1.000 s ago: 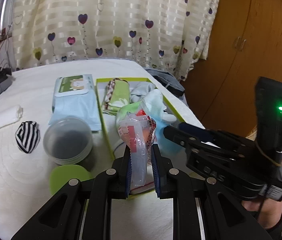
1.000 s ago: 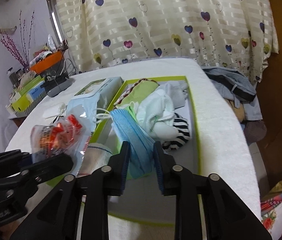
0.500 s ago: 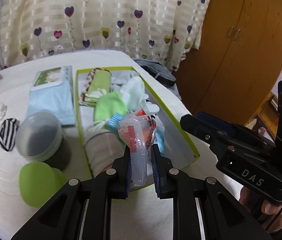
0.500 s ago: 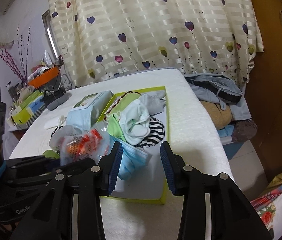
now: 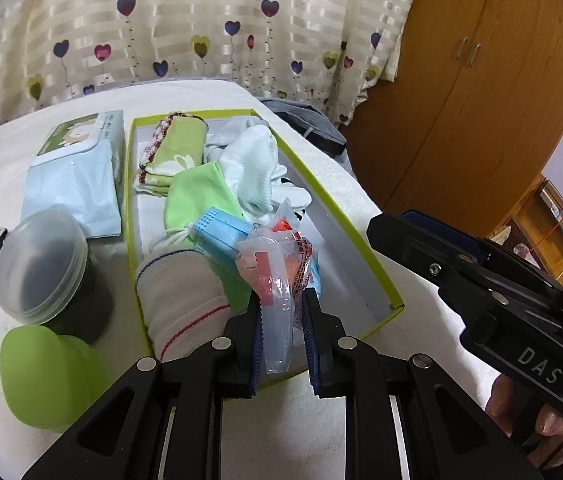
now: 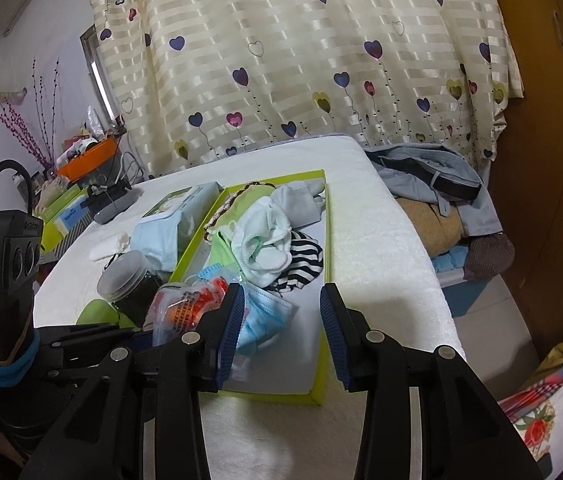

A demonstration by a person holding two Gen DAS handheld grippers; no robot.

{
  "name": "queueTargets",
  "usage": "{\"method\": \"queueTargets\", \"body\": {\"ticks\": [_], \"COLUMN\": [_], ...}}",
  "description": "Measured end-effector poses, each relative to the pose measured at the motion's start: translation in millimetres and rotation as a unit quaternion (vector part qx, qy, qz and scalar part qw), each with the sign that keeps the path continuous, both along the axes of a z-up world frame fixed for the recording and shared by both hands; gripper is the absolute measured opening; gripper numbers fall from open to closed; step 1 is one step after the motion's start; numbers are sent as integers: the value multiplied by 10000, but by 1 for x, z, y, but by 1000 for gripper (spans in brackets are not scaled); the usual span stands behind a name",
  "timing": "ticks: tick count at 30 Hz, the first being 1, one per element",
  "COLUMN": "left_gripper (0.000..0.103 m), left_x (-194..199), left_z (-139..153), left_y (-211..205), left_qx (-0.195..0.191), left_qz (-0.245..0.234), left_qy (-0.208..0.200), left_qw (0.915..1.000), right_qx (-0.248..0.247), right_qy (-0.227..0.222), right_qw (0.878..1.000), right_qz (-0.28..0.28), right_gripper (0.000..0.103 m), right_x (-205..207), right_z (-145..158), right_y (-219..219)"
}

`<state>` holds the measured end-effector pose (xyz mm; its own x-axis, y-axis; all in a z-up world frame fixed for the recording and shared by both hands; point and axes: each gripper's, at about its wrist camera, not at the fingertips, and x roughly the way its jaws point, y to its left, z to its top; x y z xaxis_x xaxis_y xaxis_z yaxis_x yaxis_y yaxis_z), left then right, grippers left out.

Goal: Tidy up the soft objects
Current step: 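Open the right gripper, then the left, dropping mask and bag in the box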

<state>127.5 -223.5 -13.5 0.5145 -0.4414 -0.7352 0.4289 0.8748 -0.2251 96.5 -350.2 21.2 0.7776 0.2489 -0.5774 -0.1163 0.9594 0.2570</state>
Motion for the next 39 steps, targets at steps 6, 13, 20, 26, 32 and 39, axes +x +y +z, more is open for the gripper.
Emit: {"method": "queueTargets", "body": {"ticks": [6,13,20,26,32,39], "left_gripper": [17,27,37,37,37,37], "left_x": [2,5,1,-6,-8,-11], "left_z": [0,3,10,20,26,32], "left_y": [-3,-3,4,10,23,37], "left_qx": [44,24,-101,-163,-221,-267], "left_qz": [39,100,125,168,301,436], "left_qy": [-79,-148,-243,-404,-454,-541], "left_qw": [10000,9998,9996,9989,9983,9972], "right_qx": [40,66,46,8,-59,-175], "right_qy": [-23,-49,-86,-111,-74,5], "right_qw": [10000,9999,9998,9998,9999,9998], "right_qz": [-24,-141,-175,-192,-106,122], "right_gripper": [41,41,41,41,41,41], "right_x": [-1,-4,-7,-11,-14,-13], "right_z": [-2,1,4,8,8,3], "right_y": [-4,-12,-12,-10,-3,13]}}
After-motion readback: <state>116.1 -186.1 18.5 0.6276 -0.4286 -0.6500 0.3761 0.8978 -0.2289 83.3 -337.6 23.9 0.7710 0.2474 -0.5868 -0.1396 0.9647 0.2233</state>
